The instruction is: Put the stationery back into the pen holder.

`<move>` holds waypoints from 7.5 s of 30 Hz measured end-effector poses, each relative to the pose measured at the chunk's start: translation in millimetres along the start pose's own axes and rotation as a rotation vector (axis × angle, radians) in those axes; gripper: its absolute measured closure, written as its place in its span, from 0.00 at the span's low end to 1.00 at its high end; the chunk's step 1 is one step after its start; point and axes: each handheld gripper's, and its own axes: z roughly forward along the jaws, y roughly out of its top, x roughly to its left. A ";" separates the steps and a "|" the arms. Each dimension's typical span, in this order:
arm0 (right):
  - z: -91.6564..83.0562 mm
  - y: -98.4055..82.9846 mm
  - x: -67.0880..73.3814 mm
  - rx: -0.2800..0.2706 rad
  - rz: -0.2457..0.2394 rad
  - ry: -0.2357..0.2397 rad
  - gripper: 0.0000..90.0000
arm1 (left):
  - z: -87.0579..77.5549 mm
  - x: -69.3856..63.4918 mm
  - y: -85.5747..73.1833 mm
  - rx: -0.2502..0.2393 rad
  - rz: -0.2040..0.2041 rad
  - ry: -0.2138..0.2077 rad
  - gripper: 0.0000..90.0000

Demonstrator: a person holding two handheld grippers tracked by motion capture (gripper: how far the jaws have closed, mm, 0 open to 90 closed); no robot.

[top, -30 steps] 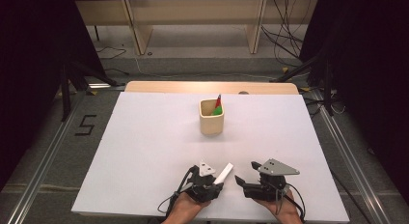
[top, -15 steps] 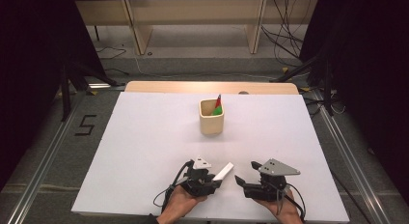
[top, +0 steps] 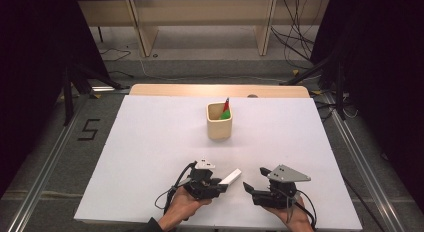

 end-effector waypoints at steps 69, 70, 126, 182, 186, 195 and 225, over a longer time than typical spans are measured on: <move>33.6 26.4 28.7 -0.070 0.113 0.202 0.27 | -80.4 31.9 22.3 -0.152 -0.022 -0.089 0.72; 33.4 27.1 32.3 -0.073 0.065 0.180 0.27 | -80.2 32.6 21.8 -0.145 -0.021 -0.094 0.72; 67.6 11.5 103.1 -0.065 -1.062 -0.334 0.78 | -79.5 33.6 24.1 -0.019 -0.009 -0.176 0.72; 53.0 88.6 -9.9 -0.156 0.093 0.111 0.78 | -117.6 71.3 -41.9 -0.322 0.172 0.105 0.23; 59.8 102.3 -19.0 -0.165 0.124 0.087 0.78 | -118.6 72.1 -47.3 -0.321 0.169 0.096 0.22; 71.1 134.6 -29.5 -0.182 0.147 0.062 0.78 | -125.8 76.0 -52.8 -0.341 0.146 0.106 0.19; 133.6 180.2 -36.7 -0.129 0.186 -0.011 0.78 | -124.9 81.3 -58.8 -0.343 0.124 0.111 0.18</move>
